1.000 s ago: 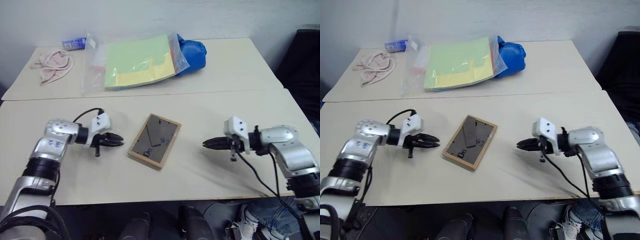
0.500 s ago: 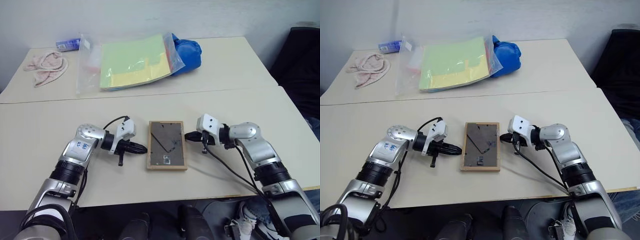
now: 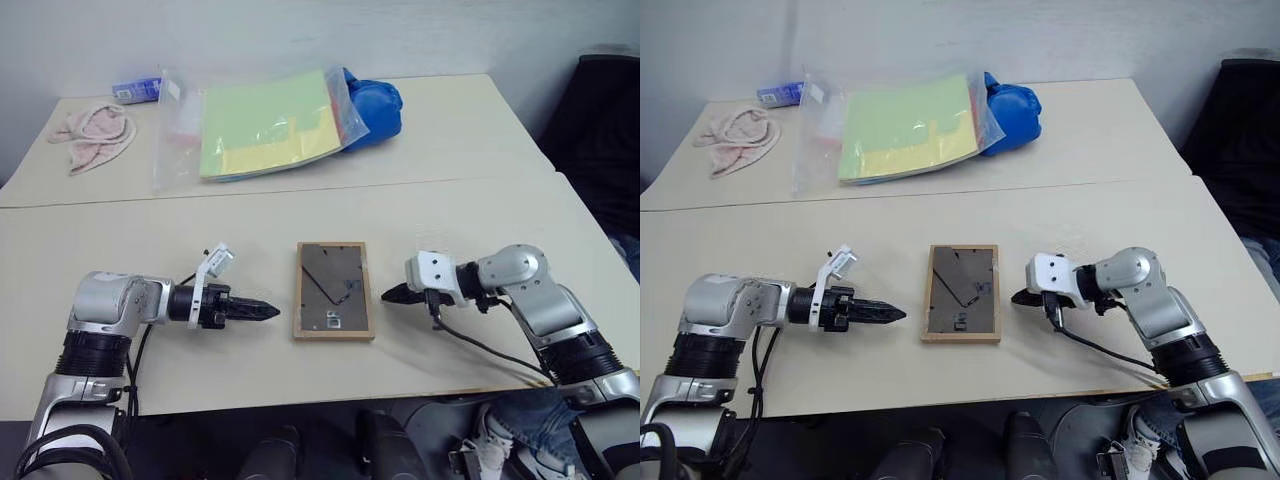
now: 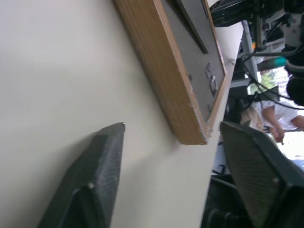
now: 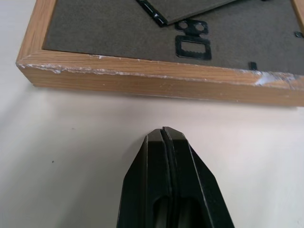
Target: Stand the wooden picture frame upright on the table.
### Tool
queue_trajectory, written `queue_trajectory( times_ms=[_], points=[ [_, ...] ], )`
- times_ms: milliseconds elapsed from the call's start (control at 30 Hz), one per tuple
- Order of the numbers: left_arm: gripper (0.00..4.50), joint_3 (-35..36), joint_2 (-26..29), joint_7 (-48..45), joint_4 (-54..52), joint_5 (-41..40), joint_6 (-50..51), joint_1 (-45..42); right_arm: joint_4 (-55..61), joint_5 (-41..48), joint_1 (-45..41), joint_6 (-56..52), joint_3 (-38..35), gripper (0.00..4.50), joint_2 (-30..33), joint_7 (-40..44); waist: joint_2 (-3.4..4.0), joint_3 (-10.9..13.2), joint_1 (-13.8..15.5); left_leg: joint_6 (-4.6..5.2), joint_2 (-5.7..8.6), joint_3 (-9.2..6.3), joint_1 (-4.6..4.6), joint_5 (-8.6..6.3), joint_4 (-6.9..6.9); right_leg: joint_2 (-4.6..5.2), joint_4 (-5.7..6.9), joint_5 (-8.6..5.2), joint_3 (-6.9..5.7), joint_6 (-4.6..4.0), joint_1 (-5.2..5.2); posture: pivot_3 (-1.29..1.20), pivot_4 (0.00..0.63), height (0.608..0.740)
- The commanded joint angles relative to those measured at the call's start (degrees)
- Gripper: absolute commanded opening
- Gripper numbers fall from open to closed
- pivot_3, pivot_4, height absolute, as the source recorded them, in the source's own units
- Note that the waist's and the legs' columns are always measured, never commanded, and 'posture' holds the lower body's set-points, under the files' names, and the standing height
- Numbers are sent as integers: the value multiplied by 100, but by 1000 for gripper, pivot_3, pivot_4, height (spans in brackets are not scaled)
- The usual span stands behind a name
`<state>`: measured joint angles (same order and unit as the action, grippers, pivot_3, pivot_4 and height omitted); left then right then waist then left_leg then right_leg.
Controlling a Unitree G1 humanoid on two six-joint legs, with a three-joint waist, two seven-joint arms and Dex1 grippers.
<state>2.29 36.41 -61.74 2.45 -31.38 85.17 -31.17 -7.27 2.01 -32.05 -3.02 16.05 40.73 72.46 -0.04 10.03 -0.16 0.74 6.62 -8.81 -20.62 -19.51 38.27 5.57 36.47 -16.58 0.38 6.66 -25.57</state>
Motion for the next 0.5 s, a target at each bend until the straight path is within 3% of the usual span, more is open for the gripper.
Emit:
queue_trajectory(
  times_ms=[33,433,500],
  points=[
    [4488,-191,-209,495,-313,-146,429,-1,64,-202,-86,255,185,0,-184,-137,-2,-1,8,0,1,0,1,0,1,1,1,0,0,0,1,0,150,740],
    [4488,-200,-1539,1676,473,-58,412,-721,186,-393,-119,161,355,0,-637,-274,-9,-31,183,0,17,-7,28,0,19,3,-15,0,-3,0,38,0,150,740],
    [4099,4,-1699,1797,657,-58,315,-878,209,-399,-52,194,334,0,-576,-271,-10,-31,186,0,19,-13,28,0,28,3,-15,0,-4,0,43,0,150,740]
  ],
)
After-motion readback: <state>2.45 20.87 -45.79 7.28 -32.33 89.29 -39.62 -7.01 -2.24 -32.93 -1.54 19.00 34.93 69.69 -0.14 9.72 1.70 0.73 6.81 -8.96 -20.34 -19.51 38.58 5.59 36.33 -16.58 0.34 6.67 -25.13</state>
